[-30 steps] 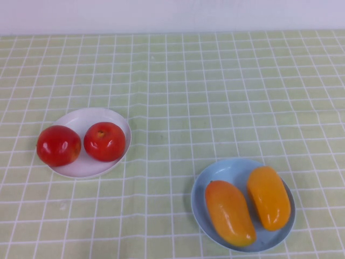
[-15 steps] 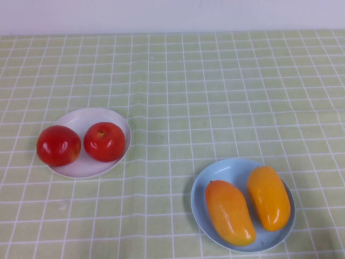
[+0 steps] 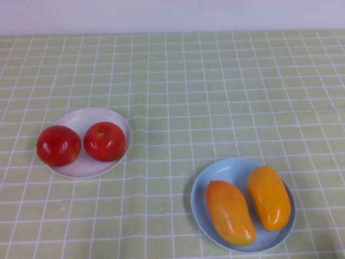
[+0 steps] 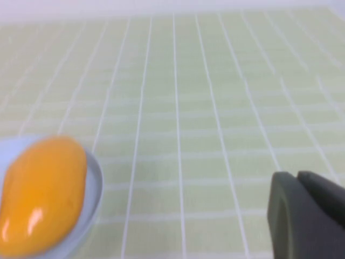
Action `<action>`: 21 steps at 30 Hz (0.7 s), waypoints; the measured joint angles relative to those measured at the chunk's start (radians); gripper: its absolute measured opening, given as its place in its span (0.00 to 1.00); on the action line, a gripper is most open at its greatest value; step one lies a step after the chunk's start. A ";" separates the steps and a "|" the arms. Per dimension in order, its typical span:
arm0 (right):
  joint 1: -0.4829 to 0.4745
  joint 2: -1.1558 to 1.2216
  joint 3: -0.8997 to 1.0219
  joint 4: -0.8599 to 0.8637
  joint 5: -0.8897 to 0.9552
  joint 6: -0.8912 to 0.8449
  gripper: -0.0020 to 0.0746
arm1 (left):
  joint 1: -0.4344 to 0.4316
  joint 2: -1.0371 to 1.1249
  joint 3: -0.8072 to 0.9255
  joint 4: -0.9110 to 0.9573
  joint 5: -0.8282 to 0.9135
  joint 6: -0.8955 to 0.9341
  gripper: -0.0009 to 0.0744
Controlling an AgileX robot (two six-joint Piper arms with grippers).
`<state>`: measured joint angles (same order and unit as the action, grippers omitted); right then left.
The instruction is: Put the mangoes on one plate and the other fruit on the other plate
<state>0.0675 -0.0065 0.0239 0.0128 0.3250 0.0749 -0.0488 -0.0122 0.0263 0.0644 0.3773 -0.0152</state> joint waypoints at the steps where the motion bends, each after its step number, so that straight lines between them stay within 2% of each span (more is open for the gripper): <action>1: -0.001 0.000 0.000 0.000 0.010 -0.009 0.01 | 0.000 0.000 0.000 0.000 0.000 0.000 0.02; 5: -0.001 -0.002 0.000 -0.002 0.020 -0.058 0.01 | 0.000 0.000 0.000 0.000 0.000 0.000 0.02; 21: -0.001 -0.002 0.000 0.000 0.022 -0.075 0.01 | 0.000 0.000 0.000 0.000 0.000 0.000 0.02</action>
<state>0.0669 -0.0080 0.0239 0.0130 0.3467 0.0000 -0.0488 -0.0122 0.0263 0.0644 0.3773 -0.0152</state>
